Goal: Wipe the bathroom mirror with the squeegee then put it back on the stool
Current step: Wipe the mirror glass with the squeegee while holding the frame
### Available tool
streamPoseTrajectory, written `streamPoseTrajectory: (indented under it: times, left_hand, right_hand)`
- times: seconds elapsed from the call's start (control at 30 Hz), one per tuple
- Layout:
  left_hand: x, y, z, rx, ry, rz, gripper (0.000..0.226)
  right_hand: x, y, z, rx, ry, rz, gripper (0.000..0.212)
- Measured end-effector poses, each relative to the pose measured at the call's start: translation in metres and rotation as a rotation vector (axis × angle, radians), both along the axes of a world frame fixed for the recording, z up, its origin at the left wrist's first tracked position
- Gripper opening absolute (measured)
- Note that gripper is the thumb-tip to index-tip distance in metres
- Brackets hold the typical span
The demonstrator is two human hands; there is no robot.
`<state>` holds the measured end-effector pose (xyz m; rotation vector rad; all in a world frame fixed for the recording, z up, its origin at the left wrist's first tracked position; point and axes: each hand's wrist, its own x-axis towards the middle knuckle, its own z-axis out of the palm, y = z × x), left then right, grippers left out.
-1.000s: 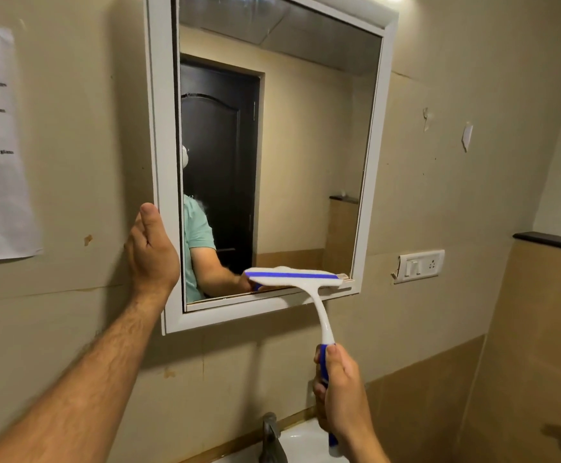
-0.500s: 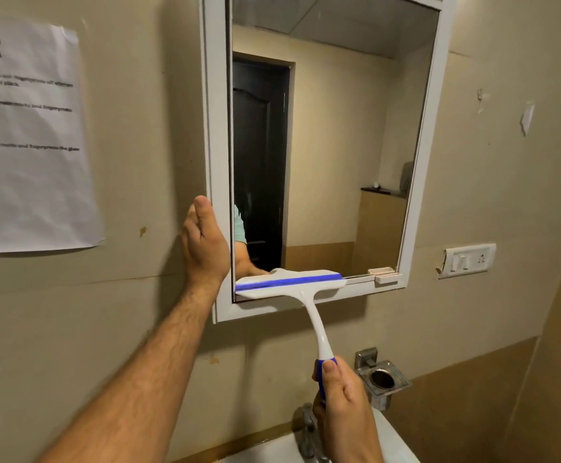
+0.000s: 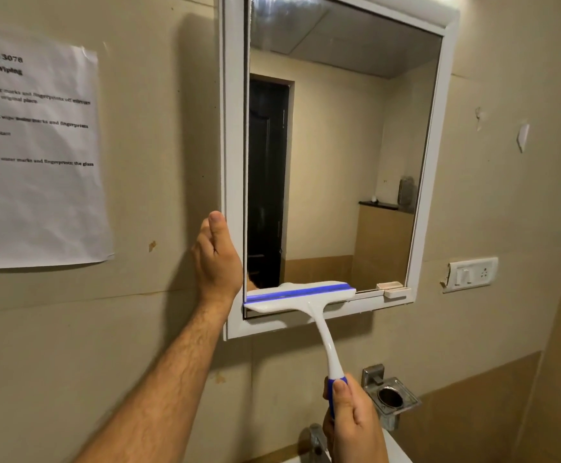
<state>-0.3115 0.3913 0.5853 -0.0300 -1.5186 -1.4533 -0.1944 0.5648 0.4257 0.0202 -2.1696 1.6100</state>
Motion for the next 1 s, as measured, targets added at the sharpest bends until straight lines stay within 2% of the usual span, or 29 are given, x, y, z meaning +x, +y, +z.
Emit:
streamPoseTrajectory:
  times: [0.27,0.8,0.9,1.0]
  left_hand:
    - [0.004,0.000,0.002,-0.017,0.011,-0.032,0.064]
    - [0.007,-0.002,0.004,-0.031,-0.020,0.010,0.067]
    - [0.007,-0.006,0.014,-0.050,-0.094,-0.045,0.064]
    - [0.012,-0.007,0.055,-0.087,-0.077,-0.039,0.051]
  right_hand:
    - [0.005,0.006,0.000,0.094,0.006,-0.050,0.033]
    - [0.019,0.015,0.011,0.072,-0.017,0.033,0.035]
    - [0.021,0.020,0.036,-0.013,0.026,0.082,0.036]
    - [0.012,0.025,0.094,-0.079,0.146,0.080,0.036]
